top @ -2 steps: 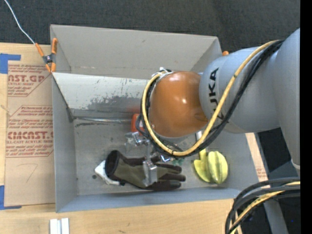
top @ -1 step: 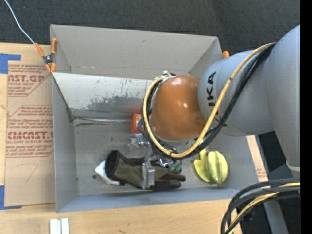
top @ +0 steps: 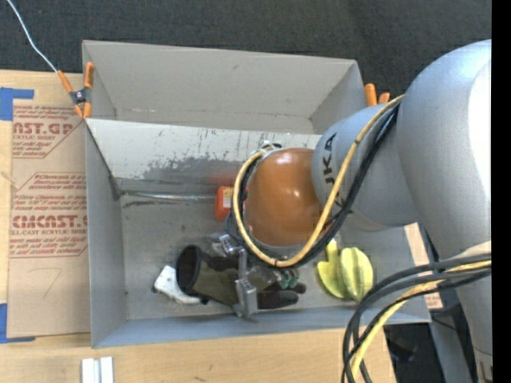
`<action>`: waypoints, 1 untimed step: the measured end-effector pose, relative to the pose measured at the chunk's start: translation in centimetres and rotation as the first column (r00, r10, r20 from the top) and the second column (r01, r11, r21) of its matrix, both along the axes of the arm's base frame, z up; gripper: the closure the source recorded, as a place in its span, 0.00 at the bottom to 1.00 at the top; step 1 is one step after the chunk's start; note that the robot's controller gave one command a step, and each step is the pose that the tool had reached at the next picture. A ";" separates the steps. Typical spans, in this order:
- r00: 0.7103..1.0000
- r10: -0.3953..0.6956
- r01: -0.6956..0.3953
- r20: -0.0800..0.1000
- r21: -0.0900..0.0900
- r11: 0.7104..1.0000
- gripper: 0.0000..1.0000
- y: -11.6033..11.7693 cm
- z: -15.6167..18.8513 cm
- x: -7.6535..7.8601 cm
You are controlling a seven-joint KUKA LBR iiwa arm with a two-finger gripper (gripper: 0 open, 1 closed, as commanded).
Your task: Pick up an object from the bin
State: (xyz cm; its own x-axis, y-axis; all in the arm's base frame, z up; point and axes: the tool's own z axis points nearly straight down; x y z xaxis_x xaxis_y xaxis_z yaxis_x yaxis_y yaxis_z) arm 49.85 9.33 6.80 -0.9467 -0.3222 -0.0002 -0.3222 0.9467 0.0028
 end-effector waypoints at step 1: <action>0.971 -0.238 0.238 0.000 0.002 0.971 1.00 -0.4 0.2 -1.1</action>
Offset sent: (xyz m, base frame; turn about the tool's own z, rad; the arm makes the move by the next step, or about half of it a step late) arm 0.0000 0.0000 0.0000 0.0000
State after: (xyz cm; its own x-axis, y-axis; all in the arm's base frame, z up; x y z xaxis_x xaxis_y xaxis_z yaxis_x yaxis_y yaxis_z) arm 48.73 8.94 7.01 -0.9962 -0.0874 -0.0008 -0.0874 0.9962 0.0046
